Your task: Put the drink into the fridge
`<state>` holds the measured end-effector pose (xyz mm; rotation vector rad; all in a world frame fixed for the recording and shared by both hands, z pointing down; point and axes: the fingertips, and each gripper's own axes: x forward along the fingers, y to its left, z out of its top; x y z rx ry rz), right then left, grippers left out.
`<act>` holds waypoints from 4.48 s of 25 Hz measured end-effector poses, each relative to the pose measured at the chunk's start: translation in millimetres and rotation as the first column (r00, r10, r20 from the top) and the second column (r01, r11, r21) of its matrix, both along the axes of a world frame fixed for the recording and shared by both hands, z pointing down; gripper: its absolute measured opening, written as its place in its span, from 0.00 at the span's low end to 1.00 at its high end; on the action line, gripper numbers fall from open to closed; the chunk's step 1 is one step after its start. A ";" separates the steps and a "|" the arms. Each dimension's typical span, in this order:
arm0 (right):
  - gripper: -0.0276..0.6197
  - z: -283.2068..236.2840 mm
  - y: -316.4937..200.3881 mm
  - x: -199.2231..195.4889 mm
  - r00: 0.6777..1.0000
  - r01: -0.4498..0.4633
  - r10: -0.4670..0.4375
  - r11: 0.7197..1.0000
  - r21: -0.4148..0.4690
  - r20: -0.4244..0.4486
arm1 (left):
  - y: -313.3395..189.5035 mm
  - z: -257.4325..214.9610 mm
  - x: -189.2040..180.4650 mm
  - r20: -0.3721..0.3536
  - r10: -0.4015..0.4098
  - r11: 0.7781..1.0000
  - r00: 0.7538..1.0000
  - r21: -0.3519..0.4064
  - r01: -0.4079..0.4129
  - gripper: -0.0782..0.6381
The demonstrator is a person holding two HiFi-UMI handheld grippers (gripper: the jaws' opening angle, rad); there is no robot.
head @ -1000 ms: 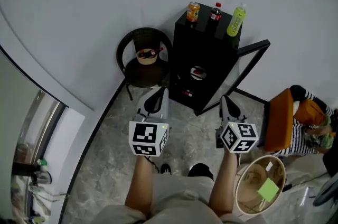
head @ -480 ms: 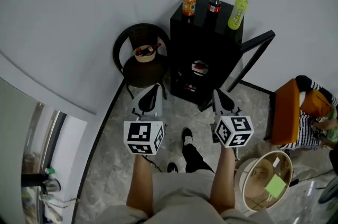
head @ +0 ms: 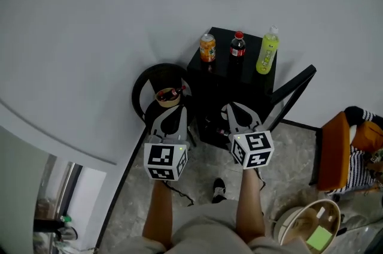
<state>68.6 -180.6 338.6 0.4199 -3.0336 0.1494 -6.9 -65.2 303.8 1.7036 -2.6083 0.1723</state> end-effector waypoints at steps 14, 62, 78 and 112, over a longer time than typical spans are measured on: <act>0.05 20.7 -108.5 -69.9 0.997 -0.068 0.067 0.998 -0.020 -0.034 | -90.0 23.0 -65.8 -0.111 -0.024 0.999 0.994 0.029 0.027 0.12; 0.54 30.7 -155.1 -256.4 0.846 -0.504 0.508 0.861 0.070 -0.163 | -228.0 67.4 -306.6 -0.252 0.512 0.859 0.821 0.138 -0.493 0.12; 0.54 32.1 -101.3 -200.9 0.934 -0.326 0.332 0.943 0.065 -0.134 | -170.4 80.2 -210.9 -0.207 0.400 0.916 0.893 0.064 -0.396 0.12; 0.54 405.9 -186.0 -244.5 0.851 -0.471 0.468 0.881 0.047 -0.237 | -86.2 241.8 -118.3 -0.218 0.323 0.937 0.921 -0.063 -0.344 0.12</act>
